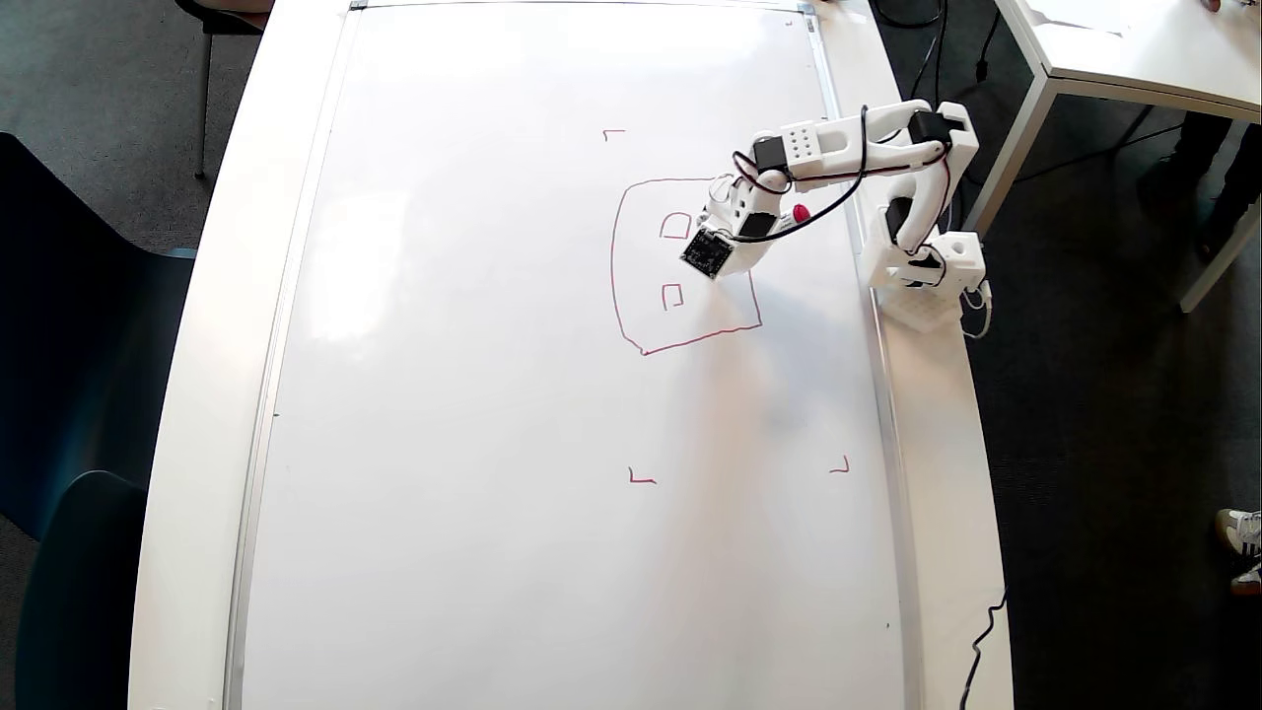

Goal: Draw on a whiteboard a robot head using a pen attached to the gripper

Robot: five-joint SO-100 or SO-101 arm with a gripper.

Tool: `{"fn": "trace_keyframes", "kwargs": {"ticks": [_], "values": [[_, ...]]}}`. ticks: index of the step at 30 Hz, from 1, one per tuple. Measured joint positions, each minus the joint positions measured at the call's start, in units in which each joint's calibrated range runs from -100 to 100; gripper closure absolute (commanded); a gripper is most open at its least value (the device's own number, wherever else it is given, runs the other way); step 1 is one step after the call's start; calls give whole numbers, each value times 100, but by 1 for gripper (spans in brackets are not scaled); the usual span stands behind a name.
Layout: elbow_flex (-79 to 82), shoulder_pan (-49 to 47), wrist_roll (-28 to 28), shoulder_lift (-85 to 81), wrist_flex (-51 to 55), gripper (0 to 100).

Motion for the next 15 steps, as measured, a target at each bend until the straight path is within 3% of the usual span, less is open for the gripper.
{"fn": "trace_keyframes", "kwargs": {"ticks": [15], "values": [[-804, -38, 85, -322, 253, 99]]}}
